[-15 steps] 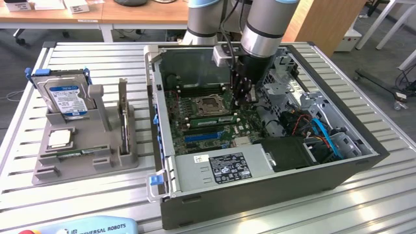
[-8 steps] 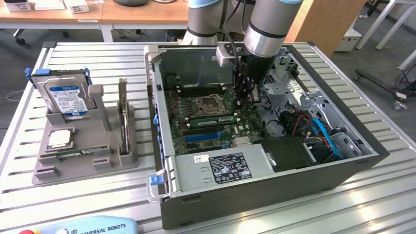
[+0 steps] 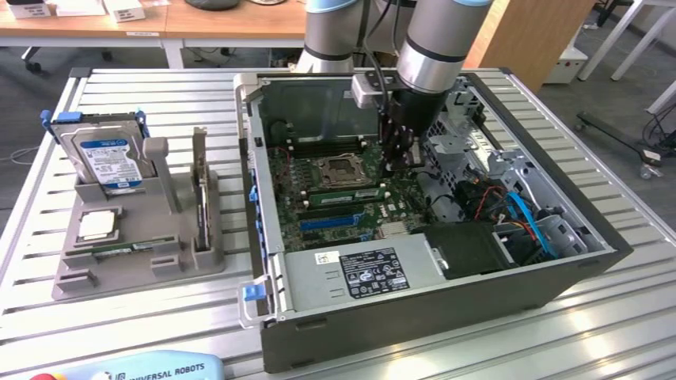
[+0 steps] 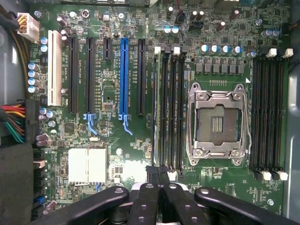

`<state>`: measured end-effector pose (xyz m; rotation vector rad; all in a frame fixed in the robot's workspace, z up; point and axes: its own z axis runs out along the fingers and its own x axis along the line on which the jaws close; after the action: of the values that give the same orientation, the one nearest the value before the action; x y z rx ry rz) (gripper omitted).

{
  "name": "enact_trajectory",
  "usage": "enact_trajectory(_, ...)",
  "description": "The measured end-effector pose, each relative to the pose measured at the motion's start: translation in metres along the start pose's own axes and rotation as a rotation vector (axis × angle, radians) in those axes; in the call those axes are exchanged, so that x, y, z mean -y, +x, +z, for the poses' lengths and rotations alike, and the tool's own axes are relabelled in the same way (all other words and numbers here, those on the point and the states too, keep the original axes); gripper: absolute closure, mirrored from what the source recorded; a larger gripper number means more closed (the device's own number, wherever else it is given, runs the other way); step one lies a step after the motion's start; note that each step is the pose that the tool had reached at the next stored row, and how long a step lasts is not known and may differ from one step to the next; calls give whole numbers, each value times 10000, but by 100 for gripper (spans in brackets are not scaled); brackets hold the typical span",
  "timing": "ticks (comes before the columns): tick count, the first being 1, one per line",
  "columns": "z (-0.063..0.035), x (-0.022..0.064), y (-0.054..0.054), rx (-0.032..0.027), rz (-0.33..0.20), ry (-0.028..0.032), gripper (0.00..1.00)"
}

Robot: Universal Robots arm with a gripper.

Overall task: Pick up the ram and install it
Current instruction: 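Press down the ram until it locks into place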

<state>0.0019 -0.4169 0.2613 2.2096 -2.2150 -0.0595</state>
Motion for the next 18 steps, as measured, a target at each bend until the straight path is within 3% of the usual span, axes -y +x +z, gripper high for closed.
enact_trajectory(18, 10, 52, 0, 1, 1, 0, 90)
